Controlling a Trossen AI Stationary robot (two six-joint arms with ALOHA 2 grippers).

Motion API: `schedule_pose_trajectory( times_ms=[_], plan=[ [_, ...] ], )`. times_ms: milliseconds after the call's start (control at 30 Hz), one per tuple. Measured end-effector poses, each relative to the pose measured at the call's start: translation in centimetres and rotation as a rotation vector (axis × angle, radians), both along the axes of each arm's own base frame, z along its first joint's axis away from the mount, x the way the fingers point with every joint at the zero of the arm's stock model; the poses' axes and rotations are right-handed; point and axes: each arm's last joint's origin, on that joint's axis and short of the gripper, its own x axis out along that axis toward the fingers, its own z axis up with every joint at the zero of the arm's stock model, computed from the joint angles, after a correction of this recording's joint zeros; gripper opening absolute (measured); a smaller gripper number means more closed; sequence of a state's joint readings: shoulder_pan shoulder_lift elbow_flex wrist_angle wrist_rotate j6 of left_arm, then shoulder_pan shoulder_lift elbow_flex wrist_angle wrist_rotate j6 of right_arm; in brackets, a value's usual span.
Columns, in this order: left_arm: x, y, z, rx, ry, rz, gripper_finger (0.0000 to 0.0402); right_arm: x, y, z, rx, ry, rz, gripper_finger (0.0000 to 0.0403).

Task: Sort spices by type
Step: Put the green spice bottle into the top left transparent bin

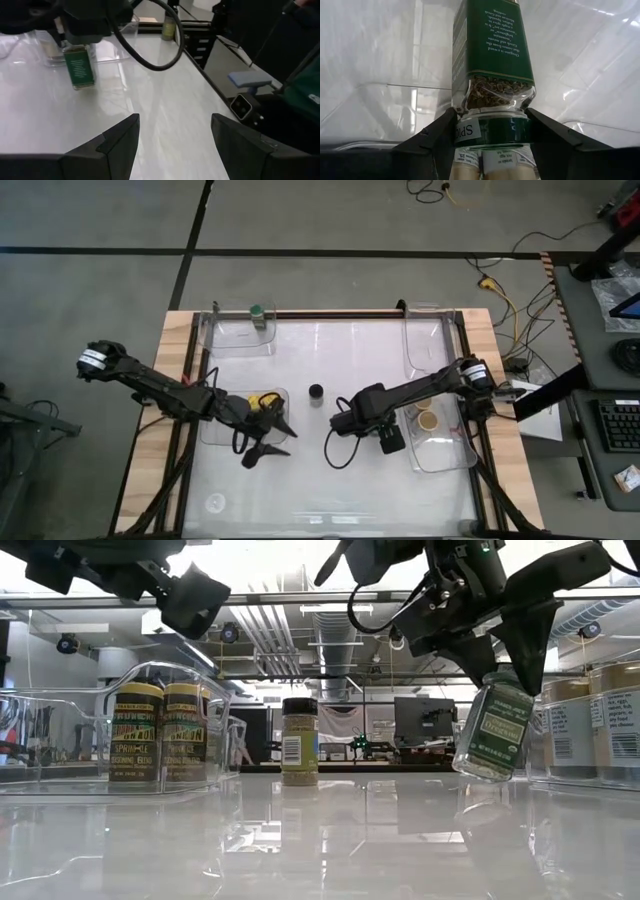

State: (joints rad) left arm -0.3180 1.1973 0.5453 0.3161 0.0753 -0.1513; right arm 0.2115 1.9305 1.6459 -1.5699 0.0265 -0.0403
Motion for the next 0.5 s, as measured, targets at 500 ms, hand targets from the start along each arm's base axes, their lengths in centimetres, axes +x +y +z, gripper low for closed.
schedule_pose_trajectory(
  times_ms=[500],
  plan=[
    [0.1, 0.13, 0.14, -0.021, -0.007, 0.053, 0.0231, 0.16, -0.52, -0.22, -0.012, -0.011, 0.025, 0.0203]
  ],
)
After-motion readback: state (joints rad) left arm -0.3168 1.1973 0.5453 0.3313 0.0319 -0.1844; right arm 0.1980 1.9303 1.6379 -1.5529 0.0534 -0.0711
